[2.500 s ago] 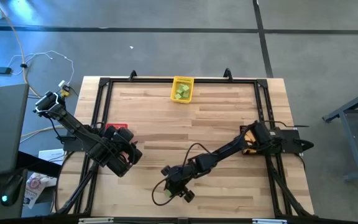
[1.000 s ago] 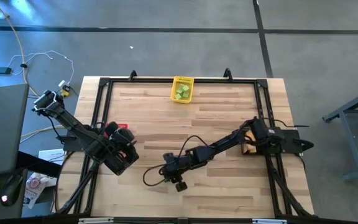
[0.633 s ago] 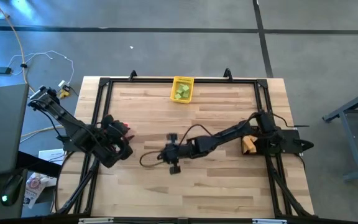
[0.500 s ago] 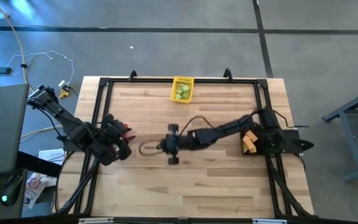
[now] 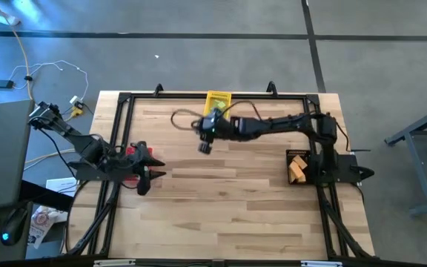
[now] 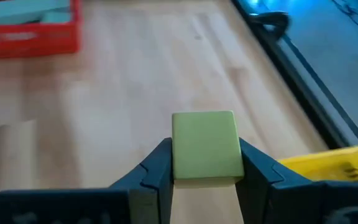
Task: Sort & place blocks by color
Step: Put the green block into the yellow bin
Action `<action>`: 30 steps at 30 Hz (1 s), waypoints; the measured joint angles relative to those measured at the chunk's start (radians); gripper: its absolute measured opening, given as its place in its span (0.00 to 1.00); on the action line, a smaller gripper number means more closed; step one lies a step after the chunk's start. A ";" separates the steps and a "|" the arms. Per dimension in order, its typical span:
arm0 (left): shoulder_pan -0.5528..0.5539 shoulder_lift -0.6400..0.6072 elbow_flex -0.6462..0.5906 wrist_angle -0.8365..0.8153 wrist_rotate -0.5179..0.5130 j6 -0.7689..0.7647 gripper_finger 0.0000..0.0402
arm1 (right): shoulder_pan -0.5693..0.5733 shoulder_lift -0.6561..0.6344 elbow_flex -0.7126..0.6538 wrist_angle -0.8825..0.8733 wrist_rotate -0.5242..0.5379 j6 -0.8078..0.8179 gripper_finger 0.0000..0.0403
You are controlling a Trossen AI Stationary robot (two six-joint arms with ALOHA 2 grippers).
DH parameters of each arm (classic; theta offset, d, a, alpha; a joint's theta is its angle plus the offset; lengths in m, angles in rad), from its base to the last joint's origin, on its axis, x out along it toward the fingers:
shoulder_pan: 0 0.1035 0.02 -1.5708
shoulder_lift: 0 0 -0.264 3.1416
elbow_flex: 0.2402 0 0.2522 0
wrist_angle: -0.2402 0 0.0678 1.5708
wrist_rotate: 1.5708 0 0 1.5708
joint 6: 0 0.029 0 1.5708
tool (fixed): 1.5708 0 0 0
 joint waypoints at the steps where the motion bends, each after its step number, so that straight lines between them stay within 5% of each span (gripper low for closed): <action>1: 0.011 -0.018 -0.021 0.032 0.022 0.017 0.39 | -0.017 -0.002 0.000 0.001 -0.006 0.000 0.26; 9: 0.093 -0.162 -0.177 0.208 0.134 0.110 0.39 | -0.138 0.000 0.000 -0.033 -0.012 0.040 0.26; 25: 0.146 -0.394 -0.424 0.493 0.200 0.267 0.39 | -0.322 0.023 0.001 -0.108 -0.068 0.200 0.26; 30: 0.146 -0.410 -0.486 0.586 0.201 0.315 0.39 | -0.332 0.036 0.001 -0.122 -0.089 0.211 0.42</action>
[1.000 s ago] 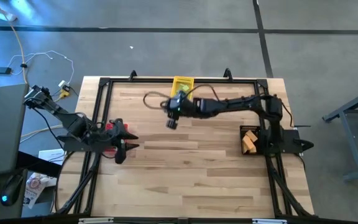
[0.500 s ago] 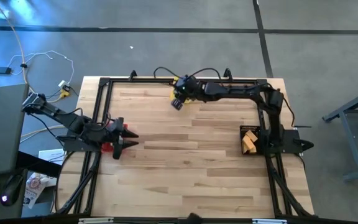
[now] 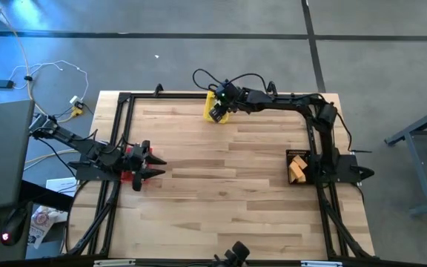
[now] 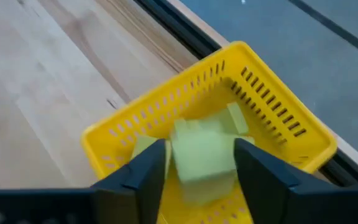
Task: Sort & place blocks by color
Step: Put the green block into the yellow bin, then return to Home Position
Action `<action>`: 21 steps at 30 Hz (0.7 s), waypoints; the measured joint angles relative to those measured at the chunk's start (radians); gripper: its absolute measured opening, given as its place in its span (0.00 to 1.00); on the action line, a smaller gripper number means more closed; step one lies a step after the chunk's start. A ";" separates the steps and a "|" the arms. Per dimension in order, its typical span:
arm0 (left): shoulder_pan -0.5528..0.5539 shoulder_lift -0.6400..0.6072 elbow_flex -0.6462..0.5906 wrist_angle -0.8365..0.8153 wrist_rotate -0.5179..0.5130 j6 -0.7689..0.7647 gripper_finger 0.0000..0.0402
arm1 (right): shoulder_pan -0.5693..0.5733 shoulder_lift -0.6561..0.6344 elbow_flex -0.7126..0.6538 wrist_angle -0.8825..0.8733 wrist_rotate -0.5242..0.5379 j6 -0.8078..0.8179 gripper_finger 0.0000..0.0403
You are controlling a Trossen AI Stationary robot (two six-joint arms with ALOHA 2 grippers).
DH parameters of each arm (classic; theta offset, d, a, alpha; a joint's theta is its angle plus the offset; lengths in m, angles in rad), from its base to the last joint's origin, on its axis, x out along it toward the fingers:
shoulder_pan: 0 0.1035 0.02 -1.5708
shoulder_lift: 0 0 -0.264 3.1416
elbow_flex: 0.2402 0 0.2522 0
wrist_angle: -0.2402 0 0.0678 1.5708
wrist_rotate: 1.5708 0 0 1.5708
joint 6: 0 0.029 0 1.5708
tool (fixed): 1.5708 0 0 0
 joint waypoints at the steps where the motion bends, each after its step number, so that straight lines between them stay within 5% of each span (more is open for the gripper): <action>1: 0.000 -0.001 -0.010 0.013 0.000 0.014 0.39 | 0.000 0.000 0.000 0.006 -0.003 -0.001 0.46; 9: 0.001 -0.042 -0.028 0.018 -0.026 0.063 0.39 | 0.002 -0.007 0.033 -0.025 -0.140 -0.004 0.55; 18: 0.001 -0.148 -0.028 0.017 -0.044 0.156 0.39 | 0.005 -0.015 0.103 -0.067 -0.493 -0.029 0.54; 21: 0.001 -0.187 -0.028 0.011 -0.053 0.182 0.39 | 0.018 -0.045 0.104 -0.069 -0.528 -0.031 0.55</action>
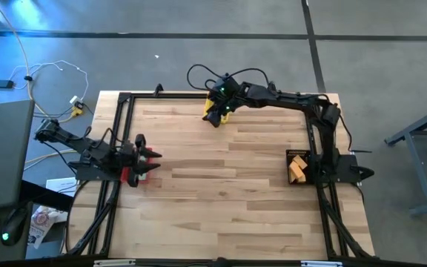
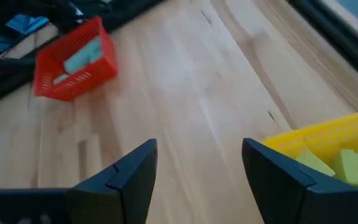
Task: Sort & place blocks by color
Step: Return to Home Position
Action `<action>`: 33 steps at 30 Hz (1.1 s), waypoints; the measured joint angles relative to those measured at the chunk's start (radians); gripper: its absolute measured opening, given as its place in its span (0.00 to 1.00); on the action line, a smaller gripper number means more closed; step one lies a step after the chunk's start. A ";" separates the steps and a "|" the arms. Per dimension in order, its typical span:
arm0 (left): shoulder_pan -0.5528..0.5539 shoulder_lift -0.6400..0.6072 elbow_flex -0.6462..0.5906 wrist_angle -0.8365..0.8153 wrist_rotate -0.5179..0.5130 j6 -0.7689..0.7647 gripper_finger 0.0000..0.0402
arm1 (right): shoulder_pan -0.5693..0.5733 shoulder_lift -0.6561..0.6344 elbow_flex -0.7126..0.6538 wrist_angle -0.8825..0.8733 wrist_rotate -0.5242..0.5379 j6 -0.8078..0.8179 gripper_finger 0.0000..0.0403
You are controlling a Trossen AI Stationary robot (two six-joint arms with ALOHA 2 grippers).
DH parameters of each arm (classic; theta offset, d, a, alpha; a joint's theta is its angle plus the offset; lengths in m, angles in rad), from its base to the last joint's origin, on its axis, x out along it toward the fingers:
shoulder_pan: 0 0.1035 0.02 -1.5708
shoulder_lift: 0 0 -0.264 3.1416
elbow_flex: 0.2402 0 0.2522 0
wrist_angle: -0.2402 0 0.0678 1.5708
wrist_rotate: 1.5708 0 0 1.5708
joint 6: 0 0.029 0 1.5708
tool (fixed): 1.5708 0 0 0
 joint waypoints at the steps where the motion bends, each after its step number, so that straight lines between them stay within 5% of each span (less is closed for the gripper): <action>1: 0.000 -0.010 0.000 -0.001 0.000 0.010 0.39 | 0.008 -0.016 0.000 -0.006 0.012 -0.005 0.55; 18: 0.000 -0.070 -0.014 -0.043 0.110 0.047 0.39 | 0.305 -0.365 -0.023 -0.145 0.262 -0.156 0.55; 28: 0.000 -0.080 -0.132 0.081 0.147 0.103 0.39 | 0.496 -0.618 -0.331 -0.063 0.514 -0.068 0.55; 33: 0.000 -0.081 -0.132 0.077 0.140 0.193 0.39 | 0.544 -0.805 -0.593 0.140 0.584 -0.058 0.55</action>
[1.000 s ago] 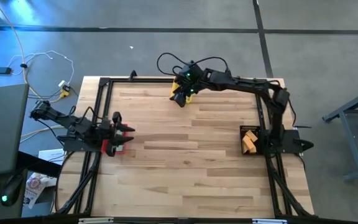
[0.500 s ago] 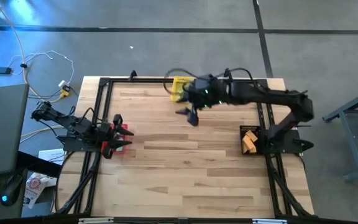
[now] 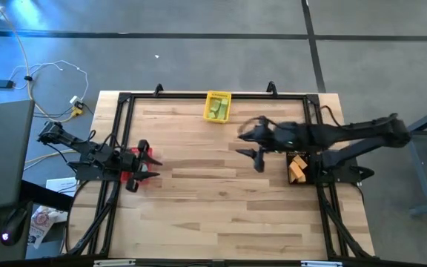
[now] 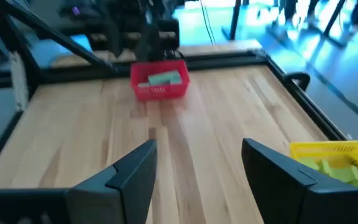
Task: Sort & place blocks by color
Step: Return to Home Position
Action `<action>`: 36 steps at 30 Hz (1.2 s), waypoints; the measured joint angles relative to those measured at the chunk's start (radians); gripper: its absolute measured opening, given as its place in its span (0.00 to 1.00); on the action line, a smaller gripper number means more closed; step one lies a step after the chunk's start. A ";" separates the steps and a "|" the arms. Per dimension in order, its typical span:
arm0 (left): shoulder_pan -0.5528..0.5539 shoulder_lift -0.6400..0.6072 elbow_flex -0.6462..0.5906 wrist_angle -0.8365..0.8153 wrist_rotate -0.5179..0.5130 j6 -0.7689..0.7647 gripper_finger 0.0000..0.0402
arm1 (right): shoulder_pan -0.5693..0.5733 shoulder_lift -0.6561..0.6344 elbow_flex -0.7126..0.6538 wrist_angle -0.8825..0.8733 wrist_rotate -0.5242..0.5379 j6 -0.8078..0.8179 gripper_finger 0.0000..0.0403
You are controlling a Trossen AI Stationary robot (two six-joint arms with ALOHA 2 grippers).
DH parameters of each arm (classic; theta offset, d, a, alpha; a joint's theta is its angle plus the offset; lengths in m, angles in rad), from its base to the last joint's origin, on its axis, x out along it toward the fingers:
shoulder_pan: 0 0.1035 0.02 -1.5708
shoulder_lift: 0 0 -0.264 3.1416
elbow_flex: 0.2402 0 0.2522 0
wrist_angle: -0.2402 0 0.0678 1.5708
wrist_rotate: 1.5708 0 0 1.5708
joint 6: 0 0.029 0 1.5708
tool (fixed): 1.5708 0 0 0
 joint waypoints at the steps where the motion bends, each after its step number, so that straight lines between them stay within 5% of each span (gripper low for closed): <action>1: 0.000 0.000 0.000 -0.005 -0.013 0.016 0.39 | 0.004 -0.037 -0.060 0.054 -0.003 0.000 0.55; 7: 0.000 0.001 0.000 -0.003 -0.102 0.087 0.39 | 0.005 -0.257 -0.366 0.282 -0.013 0.074 0.55; 14: 0.000 0.001 0.001 -0.003 -0.186 0.073 0.39 | 0.005 -0.472 -0.589 0.322 0.052 0.161 0.55; 36: 0.000 0.001 0.001 -0.003 -0.184 0.070 0.39 | 0.005 -0.921 -0.879 0.314 0.122 0.141 0.55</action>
